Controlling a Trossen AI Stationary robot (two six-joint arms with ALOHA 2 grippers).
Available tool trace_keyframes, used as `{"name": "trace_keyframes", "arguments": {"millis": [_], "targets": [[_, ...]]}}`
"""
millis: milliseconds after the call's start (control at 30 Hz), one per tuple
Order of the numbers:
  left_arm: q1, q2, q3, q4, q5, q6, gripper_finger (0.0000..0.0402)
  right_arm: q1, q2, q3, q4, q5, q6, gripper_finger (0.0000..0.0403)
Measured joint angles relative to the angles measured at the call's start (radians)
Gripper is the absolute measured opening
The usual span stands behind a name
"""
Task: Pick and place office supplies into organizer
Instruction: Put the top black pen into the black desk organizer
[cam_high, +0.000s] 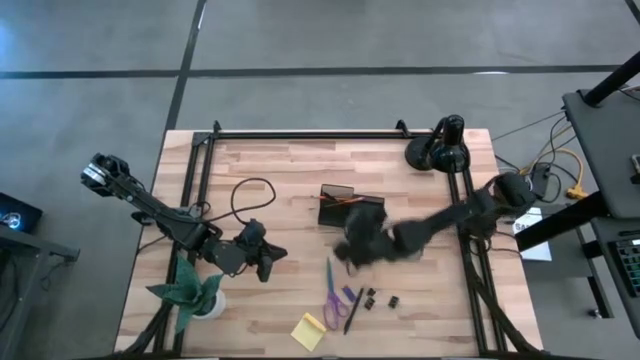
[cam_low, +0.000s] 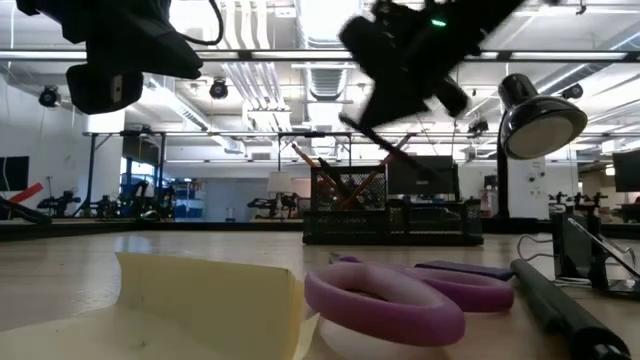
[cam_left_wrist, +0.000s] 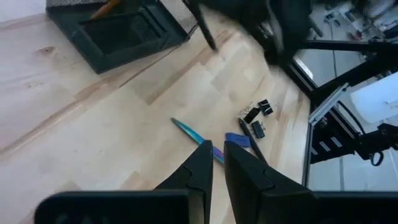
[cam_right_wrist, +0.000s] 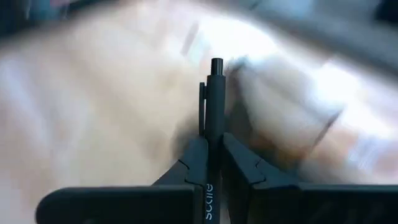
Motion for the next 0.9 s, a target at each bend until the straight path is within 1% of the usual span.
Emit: {"name": "trace_keyframes", "arguments": {"millis": [67, 133, 267, 367, 467, 533, 600, 700, 800, 900], "targets": [[0.003, 0.000, 0.000, 0.001, 0.000, 0.000, 0.0024, -0.049, -0.020, 0.009, 0.087, 0.038, -0.092, 0.0014], [0.004, 0.000, -0.001, 0.001, -0.001, 0.000, 0.0024, -0.095, -0.026, 0.007, 0.196, 0.030, -0.213, 0.0014], [0.004, 0.000, -0.001, 0.000, -0.001, 0.004, 0.0024, -0.206, -0.031, 0.002, 0.405, -0.021, -0.439, 0.0014], [0.004, 0.000, -0.001, -0.001, 0.000, 0.007, 0.0024, -0.272, -0.028, 0.003, 0.483, -0.056, -0.555, 0.0013], [0.004, 0.000, -0.002, -0.002, 0.000, 0.010, 0.0024, -0.313, -0.023, -0.001, 0.490, -0.090, -0.617, 0.0016], [0.004, 0.000, -0.002, -0.008, 0.000, 0.010, 0.0024, -0.343, -0.023, -0.005, 0.501, -0.118, -0.628, 0.0019], [0.004, 0.000, -0.003, -0.011, 0.000, 0.010, 0.0024, -0.363, -0.023, -0.007, 0.501, -0.123, -0.661, 0.0020], [0.004, 0.000, -0.005, -0.010, 0.000, 0.010, 0.0024, -0.374, -0.023, -0.010, 0.500, -0.133, -0.720, 0.0020], [0.004, 0.000, -0.012, -0.010, 0.000, 0.010, 0.0024, -0.377, -0.013, -0.011, 0.507, -0.177, -0.721, 0.0020], [0.004, 0.000, -0.018, -0.010, -0.001, 0.010, 0.0024, -0.382, 0.014, -0.013, 0.532, -0.186, -0.730, 0.0021]]}}
